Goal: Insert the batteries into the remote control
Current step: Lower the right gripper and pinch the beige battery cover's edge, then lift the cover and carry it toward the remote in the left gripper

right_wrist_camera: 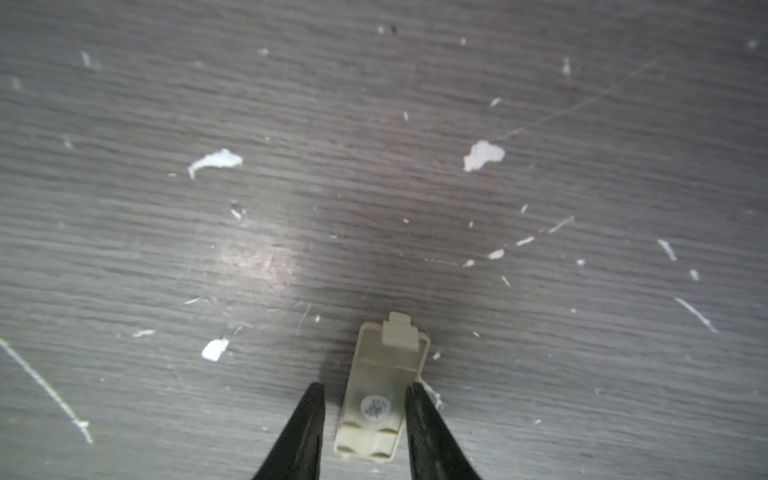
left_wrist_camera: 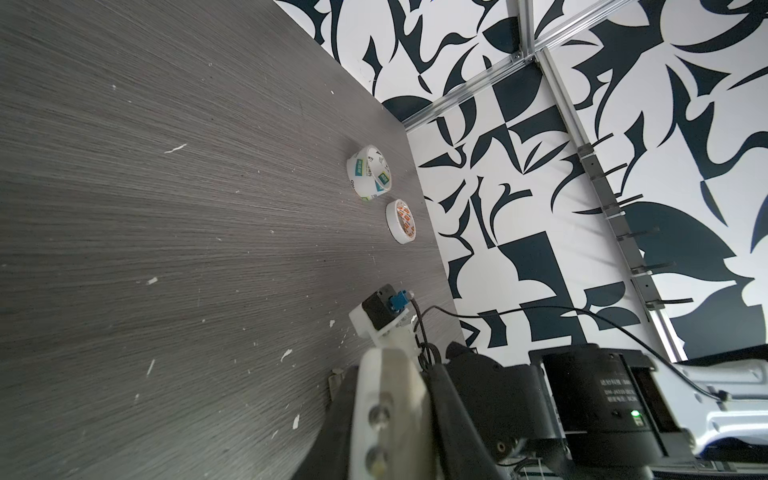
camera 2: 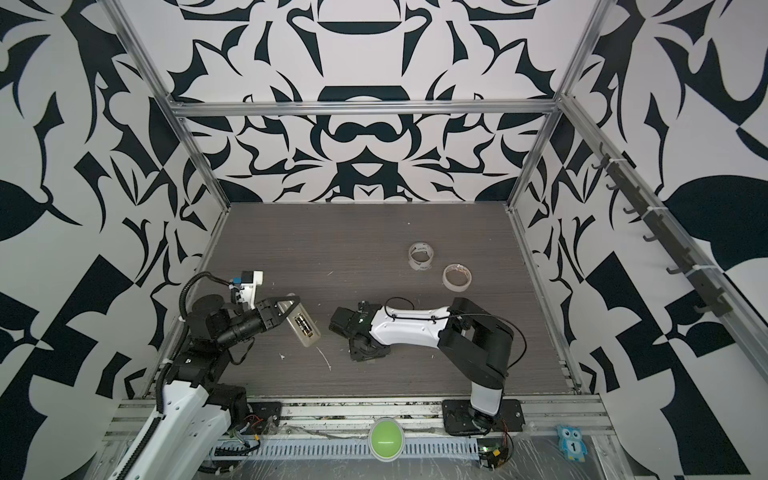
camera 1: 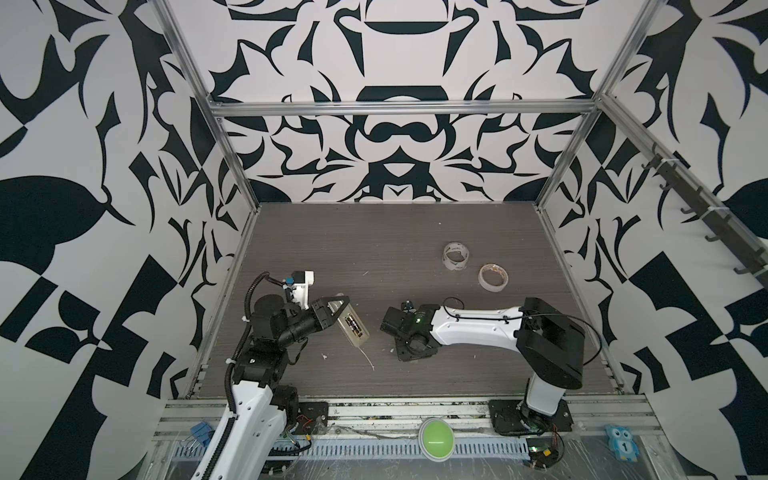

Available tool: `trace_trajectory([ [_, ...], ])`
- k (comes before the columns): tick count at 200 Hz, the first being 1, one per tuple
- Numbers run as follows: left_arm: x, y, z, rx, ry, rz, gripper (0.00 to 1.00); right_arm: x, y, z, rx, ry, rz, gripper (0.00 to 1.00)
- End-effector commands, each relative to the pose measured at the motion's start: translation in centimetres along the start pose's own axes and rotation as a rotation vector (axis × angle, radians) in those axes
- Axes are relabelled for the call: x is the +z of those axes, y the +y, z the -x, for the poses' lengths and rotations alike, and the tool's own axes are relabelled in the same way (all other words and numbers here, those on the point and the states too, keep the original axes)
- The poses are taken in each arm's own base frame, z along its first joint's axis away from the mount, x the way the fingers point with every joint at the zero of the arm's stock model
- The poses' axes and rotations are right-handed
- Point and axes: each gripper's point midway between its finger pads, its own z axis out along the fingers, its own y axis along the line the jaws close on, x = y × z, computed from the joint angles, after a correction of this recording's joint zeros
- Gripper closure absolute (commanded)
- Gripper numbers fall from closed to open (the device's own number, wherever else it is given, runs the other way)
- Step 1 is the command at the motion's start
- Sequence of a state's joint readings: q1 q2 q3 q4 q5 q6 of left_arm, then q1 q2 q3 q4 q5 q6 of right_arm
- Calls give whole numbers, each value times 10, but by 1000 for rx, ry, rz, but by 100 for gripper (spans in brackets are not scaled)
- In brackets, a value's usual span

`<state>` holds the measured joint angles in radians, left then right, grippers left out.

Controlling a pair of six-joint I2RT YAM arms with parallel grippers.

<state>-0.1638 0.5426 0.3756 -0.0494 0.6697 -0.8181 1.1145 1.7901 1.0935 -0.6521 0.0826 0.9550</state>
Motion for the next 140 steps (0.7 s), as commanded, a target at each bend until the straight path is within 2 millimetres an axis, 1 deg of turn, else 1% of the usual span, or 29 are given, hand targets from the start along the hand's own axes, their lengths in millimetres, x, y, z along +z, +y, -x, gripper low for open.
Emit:
trace_trajectory([
  [1, -3, -12, 6, 37, -21, -29, 100, 3, -6, -5, 8, 9, -21, 63],
  [85, -3, -11, 6, 37, -20, -28, 100, 3, -8, -6, 12, 5, -26, 65],
  [98, -3, -11, 7, 37, -21, -27, 100, 3, -9, -6, 12, 4, -24, 67],
  [140, -3, -12, 6, 36, -19, -29, 100, -1, -14, -7, 18, -11, -24, 77],
])
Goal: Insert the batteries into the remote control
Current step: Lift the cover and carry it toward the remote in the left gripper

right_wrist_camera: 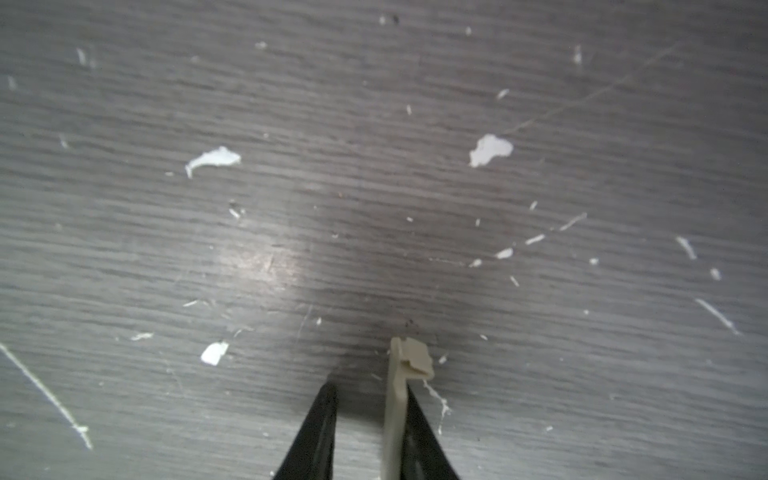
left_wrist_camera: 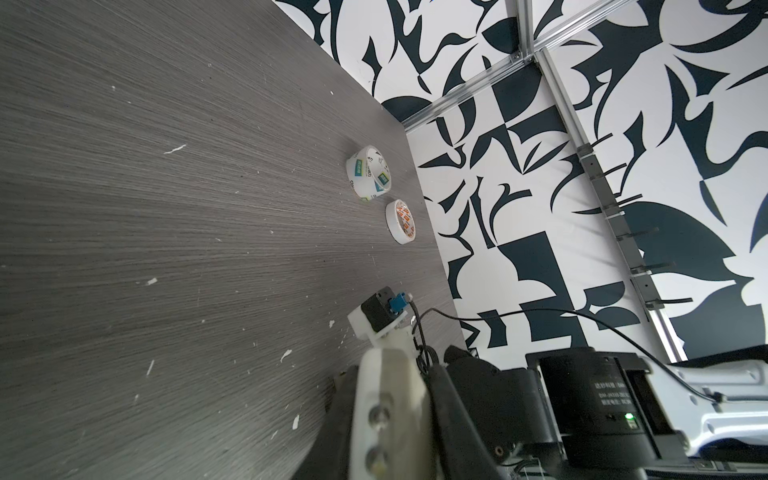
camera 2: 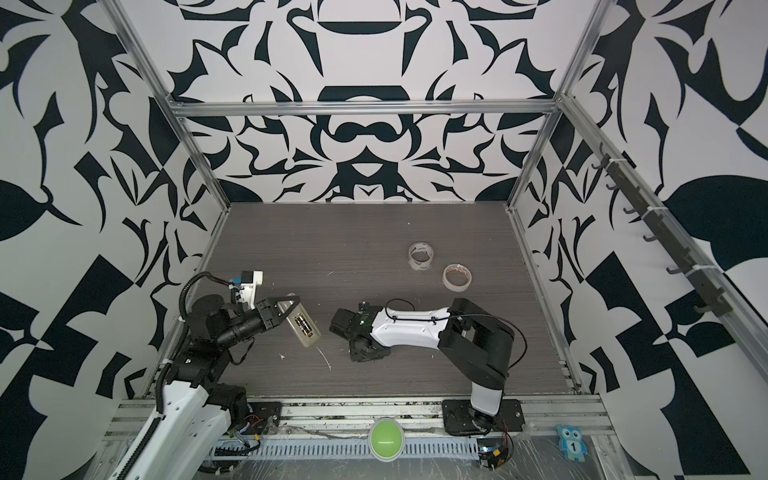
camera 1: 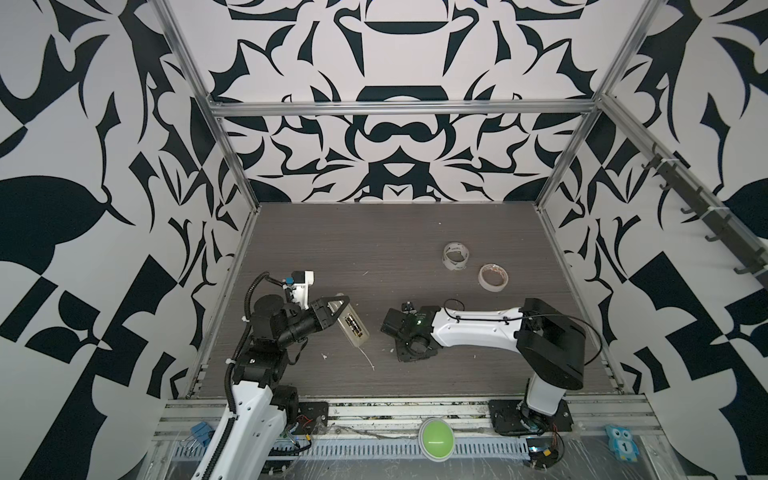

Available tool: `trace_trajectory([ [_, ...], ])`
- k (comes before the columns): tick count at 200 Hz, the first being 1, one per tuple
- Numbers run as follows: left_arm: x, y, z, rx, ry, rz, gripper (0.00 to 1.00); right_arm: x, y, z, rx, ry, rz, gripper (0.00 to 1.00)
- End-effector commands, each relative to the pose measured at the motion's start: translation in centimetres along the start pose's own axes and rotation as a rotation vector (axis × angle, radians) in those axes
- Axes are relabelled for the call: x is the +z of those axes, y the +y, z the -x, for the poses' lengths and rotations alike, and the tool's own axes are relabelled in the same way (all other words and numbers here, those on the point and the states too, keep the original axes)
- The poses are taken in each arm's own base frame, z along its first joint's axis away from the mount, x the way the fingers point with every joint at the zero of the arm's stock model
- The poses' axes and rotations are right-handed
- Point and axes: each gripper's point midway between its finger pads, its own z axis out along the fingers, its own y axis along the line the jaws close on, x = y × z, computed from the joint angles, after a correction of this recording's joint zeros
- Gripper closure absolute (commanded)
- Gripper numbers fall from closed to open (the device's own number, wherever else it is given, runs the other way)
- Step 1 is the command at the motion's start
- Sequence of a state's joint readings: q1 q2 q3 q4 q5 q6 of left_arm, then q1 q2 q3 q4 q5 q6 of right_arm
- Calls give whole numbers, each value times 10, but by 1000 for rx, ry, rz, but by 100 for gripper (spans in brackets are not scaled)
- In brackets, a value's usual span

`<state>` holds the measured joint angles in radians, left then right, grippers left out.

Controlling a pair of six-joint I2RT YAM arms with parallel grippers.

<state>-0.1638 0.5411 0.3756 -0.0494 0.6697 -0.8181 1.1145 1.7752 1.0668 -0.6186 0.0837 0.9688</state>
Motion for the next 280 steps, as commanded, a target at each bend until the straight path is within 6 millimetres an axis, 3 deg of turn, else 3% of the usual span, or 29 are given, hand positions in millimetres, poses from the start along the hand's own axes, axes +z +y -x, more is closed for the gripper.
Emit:
trace_trajectory([
  [1, -3, -11, 6, 35, -18, -28, 100, -2, -14, -7, 3, 2, -41, 78],
  [72, -3, -11, 6, 32, -17, -25, 100, -8, -15, -3, -16, -18, -38, 99],
  [115, -3, -10, 5, 28, -15, -20, 100, -15, 7, 4, -115, -39, 62, 100],
  [162, -4, -12, 5, 25, -12, -22, 100, -50, 40, 16, -244, -157, 284, 100],
  [191, -4, -16, 6, 23, -3, -32, 100, -77, 49, 23, -304, -246, 371, 100],
  [218, -4, -17, 7, 23, -3, -33, 100, -86, 53, 24, -324, -278, 441, 100],
  [253, -5, -16, 7, 23, -8, -16, 100, -81, 65, 19, -372, -253, 518, 100],
  [280, -6, -14, 7, 22, -11, -5, 100, -63, 66, 17, -385, -189, 523, 100],
])
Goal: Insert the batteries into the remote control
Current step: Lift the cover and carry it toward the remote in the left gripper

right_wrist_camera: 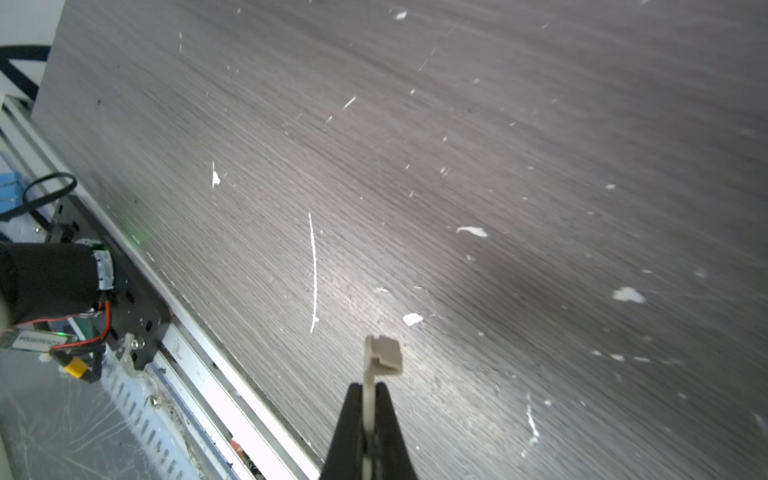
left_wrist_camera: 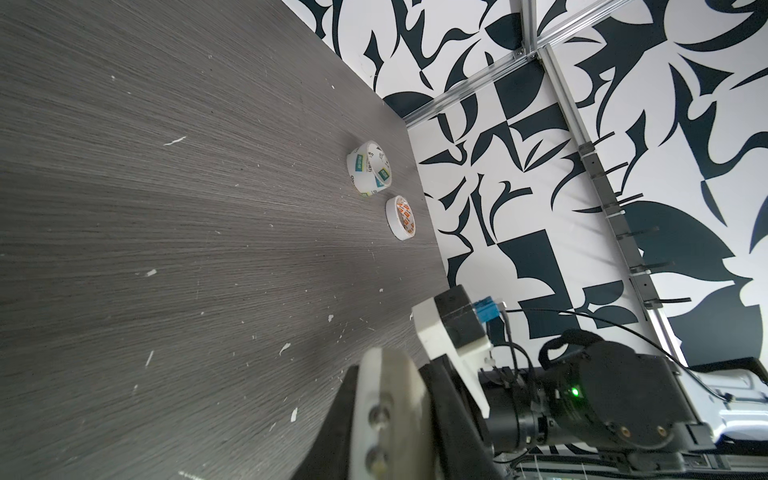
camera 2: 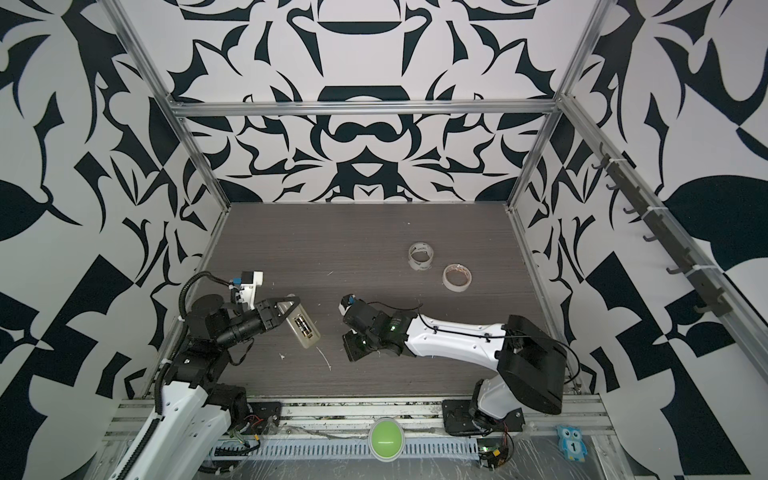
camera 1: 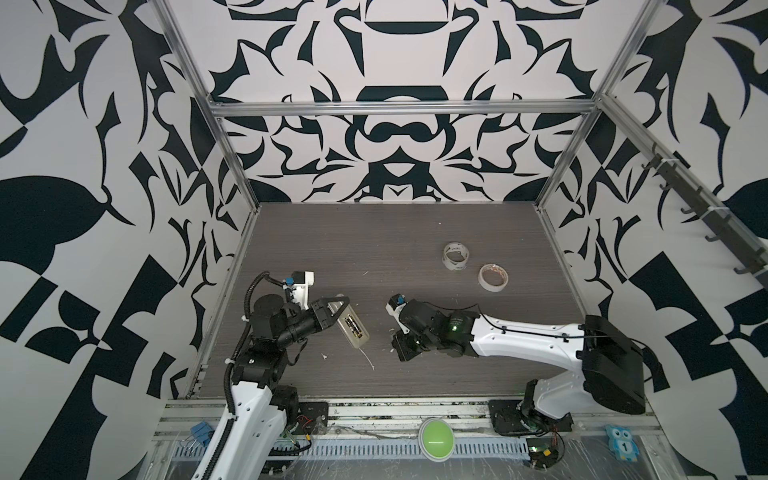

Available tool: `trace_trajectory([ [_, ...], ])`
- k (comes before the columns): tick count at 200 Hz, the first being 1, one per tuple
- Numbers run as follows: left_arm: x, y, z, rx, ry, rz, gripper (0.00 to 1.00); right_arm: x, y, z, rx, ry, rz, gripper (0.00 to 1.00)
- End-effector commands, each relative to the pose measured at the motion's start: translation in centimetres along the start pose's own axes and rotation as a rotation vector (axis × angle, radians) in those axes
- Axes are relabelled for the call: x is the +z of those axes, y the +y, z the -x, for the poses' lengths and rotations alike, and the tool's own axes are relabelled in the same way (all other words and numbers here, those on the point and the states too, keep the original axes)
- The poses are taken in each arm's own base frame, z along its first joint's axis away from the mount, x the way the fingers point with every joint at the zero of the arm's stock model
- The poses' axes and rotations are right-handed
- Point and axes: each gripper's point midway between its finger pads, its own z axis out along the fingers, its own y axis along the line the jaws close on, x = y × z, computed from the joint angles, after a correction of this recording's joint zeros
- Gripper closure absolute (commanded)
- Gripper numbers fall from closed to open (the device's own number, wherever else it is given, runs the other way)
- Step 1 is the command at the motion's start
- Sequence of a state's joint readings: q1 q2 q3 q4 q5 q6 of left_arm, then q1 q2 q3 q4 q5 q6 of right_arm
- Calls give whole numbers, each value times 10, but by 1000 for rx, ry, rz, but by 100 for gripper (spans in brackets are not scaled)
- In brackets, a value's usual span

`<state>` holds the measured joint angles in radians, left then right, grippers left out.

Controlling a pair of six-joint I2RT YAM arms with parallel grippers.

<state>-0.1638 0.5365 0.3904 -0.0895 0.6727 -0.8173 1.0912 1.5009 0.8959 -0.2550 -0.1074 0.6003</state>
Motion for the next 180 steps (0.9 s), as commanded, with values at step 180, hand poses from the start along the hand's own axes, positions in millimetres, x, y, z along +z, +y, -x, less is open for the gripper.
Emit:
trace_trajectory([
  [180, -5, -2, 9, 42, -41, 39, 100, 63, -17, -32, 59, 185, 200, 93],
])
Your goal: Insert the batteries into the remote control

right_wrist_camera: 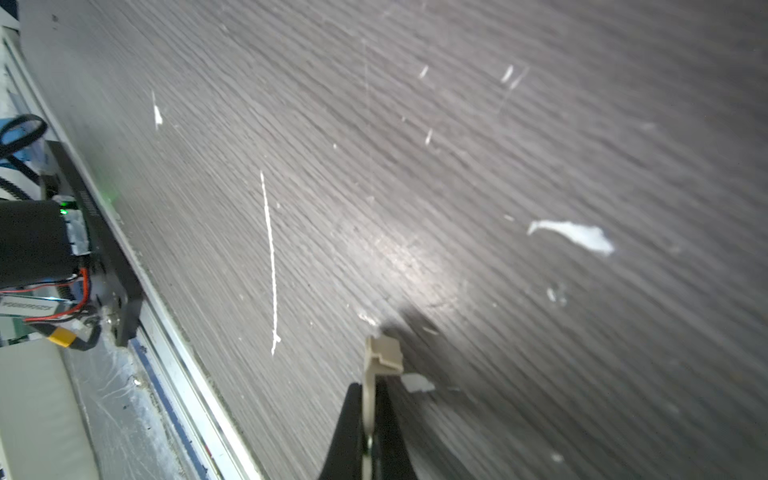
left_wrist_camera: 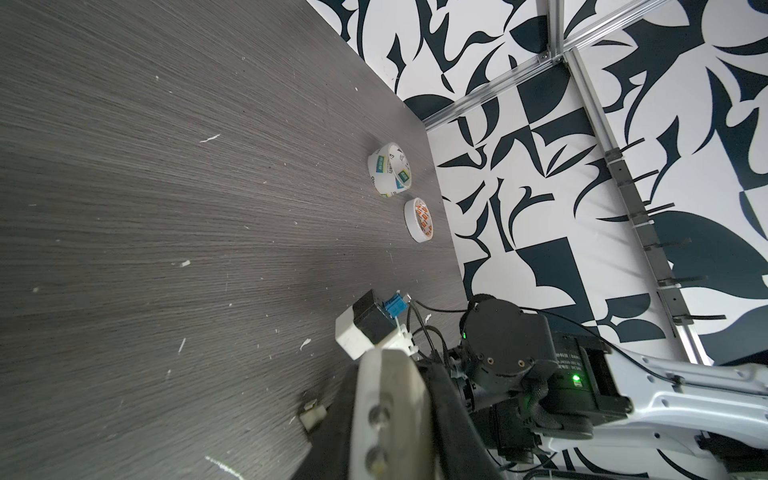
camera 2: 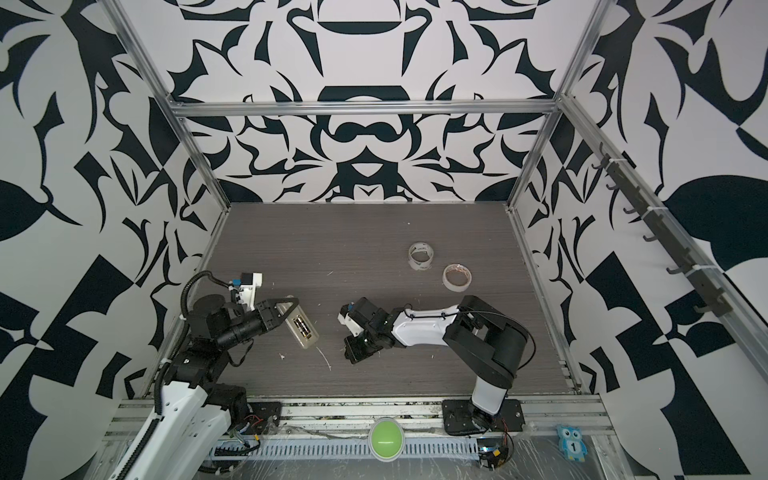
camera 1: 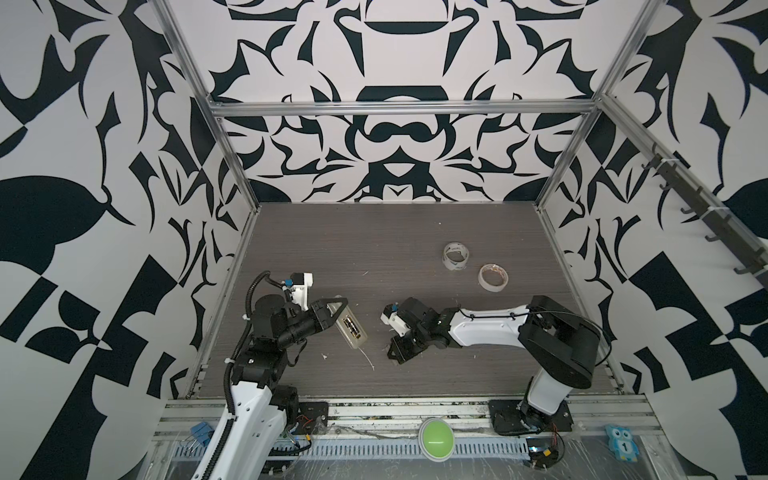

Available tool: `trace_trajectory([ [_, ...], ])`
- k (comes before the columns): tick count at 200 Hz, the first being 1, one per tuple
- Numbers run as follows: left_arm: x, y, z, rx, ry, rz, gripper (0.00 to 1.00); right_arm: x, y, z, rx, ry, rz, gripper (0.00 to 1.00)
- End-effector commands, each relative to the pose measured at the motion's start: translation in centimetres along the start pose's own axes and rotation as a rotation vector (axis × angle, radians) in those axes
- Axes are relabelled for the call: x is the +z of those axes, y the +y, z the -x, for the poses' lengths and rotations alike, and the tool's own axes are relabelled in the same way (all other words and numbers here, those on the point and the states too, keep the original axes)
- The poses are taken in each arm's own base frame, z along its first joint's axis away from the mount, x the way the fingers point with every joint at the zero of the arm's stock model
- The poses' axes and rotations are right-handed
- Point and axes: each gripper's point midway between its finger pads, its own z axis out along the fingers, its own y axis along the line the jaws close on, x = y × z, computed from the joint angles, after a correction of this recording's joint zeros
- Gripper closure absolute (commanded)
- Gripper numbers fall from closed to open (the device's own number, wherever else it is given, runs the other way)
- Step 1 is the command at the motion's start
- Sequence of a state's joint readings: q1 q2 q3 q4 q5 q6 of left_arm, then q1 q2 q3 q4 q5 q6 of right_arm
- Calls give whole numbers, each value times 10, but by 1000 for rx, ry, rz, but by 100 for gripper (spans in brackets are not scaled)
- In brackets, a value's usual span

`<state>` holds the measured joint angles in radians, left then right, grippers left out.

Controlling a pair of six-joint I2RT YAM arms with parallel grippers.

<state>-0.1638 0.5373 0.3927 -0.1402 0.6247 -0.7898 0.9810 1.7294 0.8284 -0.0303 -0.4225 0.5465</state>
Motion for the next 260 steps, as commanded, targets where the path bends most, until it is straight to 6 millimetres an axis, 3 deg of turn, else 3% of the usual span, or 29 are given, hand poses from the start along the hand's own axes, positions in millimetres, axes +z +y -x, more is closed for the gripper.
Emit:
trace_trajectory([
  [1, -5, -14, 10, 47, -34, -22, 100, 5, -4, -3, 6, 11, 9, 92],
  [49, -7, -15, 11, 54, -41, -21, 100, 2, -23, -6, 5, 25, -105, 73],
  [111, -8, -16, 12, 62, -53, -23, 100, -22, -35, -1, -57, 15, -286, 58],
  [133, -8, -16, 13, 64, -53, -22, 100, -26, -26, -2, -112, 35, -339, 56],
  [181, -15, -16, 15, 84, -80, 9, 100, -34, 16, 5, -130, -20, -288, 53],
  [223, -17, -13, 15, 87, -95, 30, 100, -25, 43, 2, -143, -29, -254, 52],
  [260, -19, -16, 16, 93, -102, 31, 100, -11, 47, 4, -125, -26, -231, 52],
])
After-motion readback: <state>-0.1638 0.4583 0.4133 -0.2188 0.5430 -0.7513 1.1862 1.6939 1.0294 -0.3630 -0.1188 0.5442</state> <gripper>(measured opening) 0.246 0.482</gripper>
